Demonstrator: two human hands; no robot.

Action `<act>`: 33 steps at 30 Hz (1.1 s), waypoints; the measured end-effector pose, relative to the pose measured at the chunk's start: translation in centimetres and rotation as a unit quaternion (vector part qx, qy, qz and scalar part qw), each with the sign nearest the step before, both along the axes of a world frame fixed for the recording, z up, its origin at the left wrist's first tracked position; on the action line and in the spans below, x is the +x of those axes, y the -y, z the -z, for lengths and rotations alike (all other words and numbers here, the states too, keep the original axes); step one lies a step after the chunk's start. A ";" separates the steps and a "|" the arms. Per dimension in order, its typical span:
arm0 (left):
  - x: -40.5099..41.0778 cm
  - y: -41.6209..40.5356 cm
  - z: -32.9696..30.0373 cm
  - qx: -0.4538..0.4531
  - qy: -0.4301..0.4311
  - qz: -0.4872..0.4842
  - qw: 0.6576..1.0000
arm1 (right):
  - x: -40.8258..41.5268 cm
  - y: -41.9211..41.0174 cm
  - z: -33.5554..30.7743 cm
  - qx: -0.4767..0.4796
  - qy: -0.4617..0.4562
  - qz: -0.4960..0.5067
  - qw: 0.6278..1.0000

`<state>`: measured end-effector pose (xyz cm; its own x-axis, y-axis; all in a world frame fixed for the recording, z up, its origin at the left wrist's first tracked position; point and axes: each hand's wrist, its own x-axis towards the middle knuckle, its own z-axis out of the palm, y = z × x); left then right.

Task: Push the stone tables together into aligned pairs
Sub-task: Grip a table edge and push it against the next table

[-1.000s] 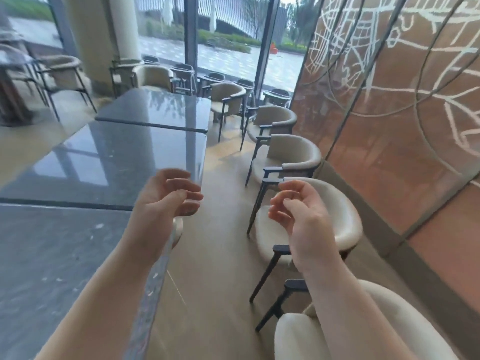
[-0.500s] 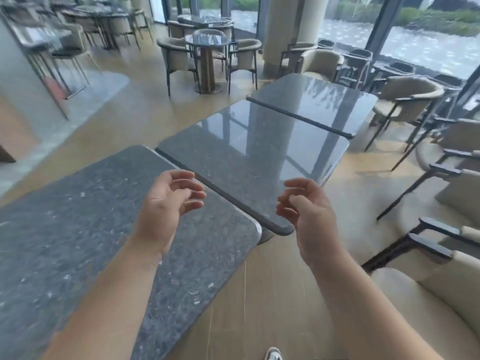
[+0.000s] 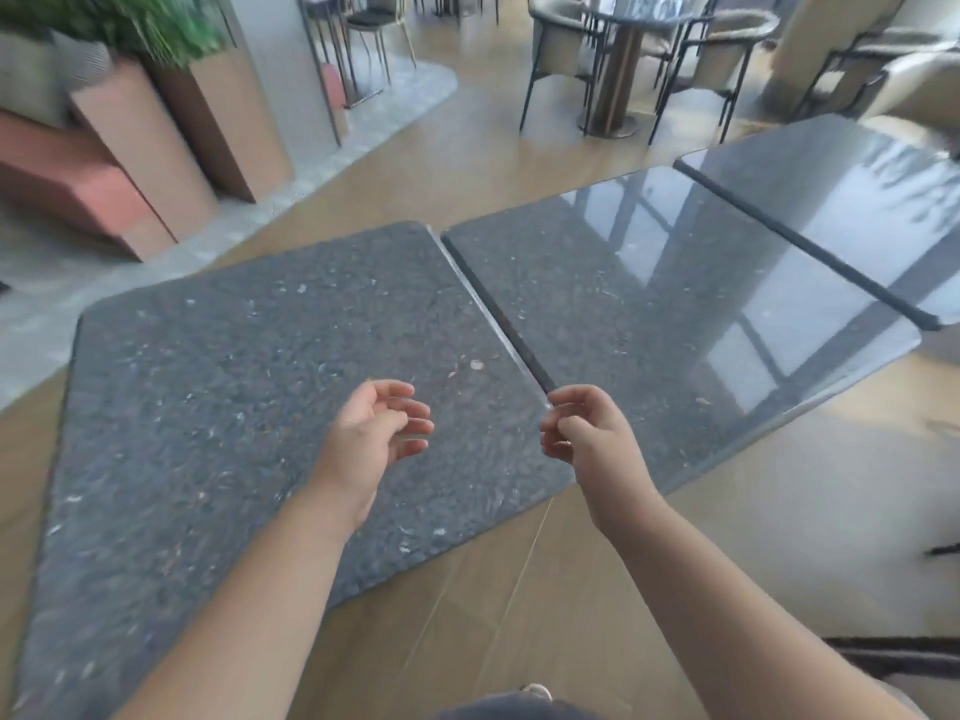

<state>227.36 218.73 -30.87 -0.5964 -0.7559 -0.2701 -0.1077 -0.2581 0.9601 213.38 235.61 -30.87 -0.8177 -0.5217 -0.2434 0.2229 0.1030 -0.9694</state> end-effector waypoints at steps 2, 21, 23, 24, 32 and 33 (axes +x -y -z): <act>1.5 0.2 1.7 -0.005 0.024 -0.019 1.000 | 1.1 0.6 1.6 0.022 0.005 -0.014 1.000; 3.6 -4.0 23.1 0.438 0.149 -0.196 0.865 | -4.2 3.8 23.1 0.274 0.452 -0.142 0.837; 1.7 -4.0 24.2 0.468 0.125 -0.245 0.840 | -6.1 3.9 24.9 0.271 0.487 -0.140 0.818; 0.9 -4.0 24.4 0.471 0.126 -0.266 0.832 | -6.8 3.9 25.5 0.259 0.505 -0.133 0.812; -0.9 -3.7 26.0 0.516 0.038 -0.416 0.748 | -6.3 4.8 29.0 0.169 0.544 0.004 0.822; -1.0 -3.8 26.3 0.512 0.024 -0.436 0.740 | -6.1 4.9 29.0 0.149 0.545 0.021 0.825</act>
<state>226.40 222.50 -57.16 0.0261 -0.2317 -0.9724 0.5007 -0.8389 0.2134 207.32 230.70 -59.87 -0.0444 -0.2816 -0.9585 0.9548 0.2703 -0.1236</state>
